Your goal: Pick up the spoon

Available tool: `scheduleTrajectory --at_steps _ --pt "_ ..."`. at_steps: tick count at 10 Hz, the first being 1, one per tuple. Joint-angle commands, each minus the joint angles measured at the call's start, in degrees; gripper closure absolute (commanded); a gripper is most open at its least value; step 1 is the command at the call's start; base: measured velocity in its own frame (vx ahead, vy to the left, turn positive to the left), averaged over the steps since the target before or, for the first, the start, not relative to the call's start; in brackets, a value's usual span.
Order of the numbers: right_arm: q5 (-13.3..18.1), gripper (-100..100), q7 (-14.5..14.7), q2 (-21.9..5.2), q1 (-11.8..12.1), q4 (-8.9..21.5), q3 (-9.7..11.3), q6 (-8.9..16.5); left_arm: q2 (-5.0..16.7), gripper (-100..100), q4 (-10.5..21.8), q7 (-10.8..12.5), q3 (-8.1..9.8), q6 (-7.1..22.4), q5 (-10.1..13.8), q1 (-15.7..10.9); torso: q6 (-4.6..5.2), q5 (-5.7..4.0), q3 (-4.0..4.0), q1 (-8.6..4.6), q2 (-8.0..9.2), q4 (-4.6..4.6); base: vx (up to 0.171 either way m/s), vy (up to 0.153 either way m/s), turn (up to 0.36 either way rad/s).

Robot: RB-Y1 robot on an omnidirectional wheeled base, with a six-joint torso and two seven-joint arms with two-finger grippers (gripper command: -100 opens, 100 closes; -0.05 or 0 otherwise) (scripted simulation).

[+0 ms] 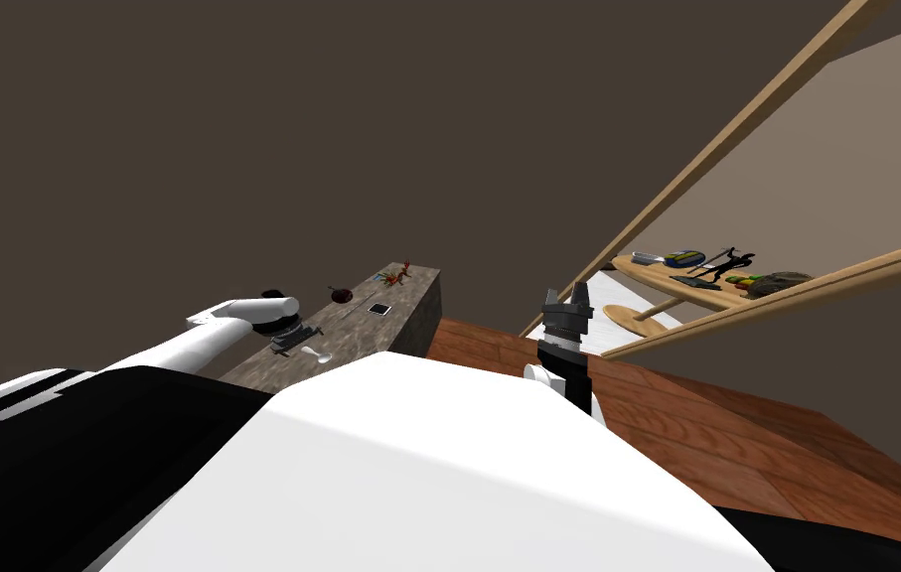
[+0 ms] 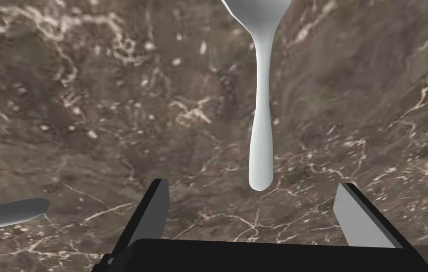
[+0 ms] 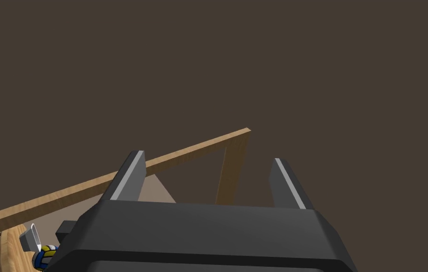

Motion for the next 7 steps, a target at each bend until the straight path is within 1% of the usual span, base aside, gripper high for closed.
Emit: scheduleTrajectory --at_steps 1,2,3,4,5,6,7 --pt "0.0 0 0.0 0.0 0.0 0.0 0.0 0.0 0.4 -100 1.4 1.8 0.08 0.1 1.8 1.6 0.00 0.00 0.00 0.00 0.00 0.00 0.103 -0.003 0.105" --pt "0.0 0 0.0 0.0 0.0 0.0 0.0 0.0 0.6 -100 2.2 2.3 -0.13 0.1 2.6 2.0 -0.01 0.00 -0.06 -0.02 -0.10 -0.02 0.104 0.006 0.101" --pt "0.0 0 0.0 0.0 0.0 0.0 0.0 0.0 0.5 -100 1.2 2.1 0.10 0.2 2.1 2.0 0.00 0.00 -0.08 0.01 -0.14 -0.04 0.042 0.004 0.021" --pt "0.0 0 0.0 0.0 0.0 0.0 0.0 0.0 0.5 0 1.3 2.2 0.11 0.1 2.2 2.1 0.04 0.01 -0.01 0.00 0.00 -0.01 0.007 0.000 -0.005" --pt "0.0 0 0.0 0.0 0.0 0.0 0.0 0.0 -0.8 -100 2.0 2.5 -0.35 -1.6 0.9 1.8 0.03 0.00 0.06 -0.01 0.13 0.02 -0.025 0.000 -0.034" --pt "0.0 0 0.0 0.0 0.0 0.0 0.0 0.0 -0.2 -100 1.9 2.2 -0.24 -0.6 1.4 1.6 0.04 0.01 0.14 0.00 0.26 0.05 -0.017 0.000 -0.011" --pt "0.0 0 0.0 0.0 0.0 0.0 0.0 0.0 -0.3 100 2.0 2.2 -0.29 -0.8 1.3 1.6 0.02 0.00 0.15 -0.01 0.27 0.06 0.000 0.000 0.000"
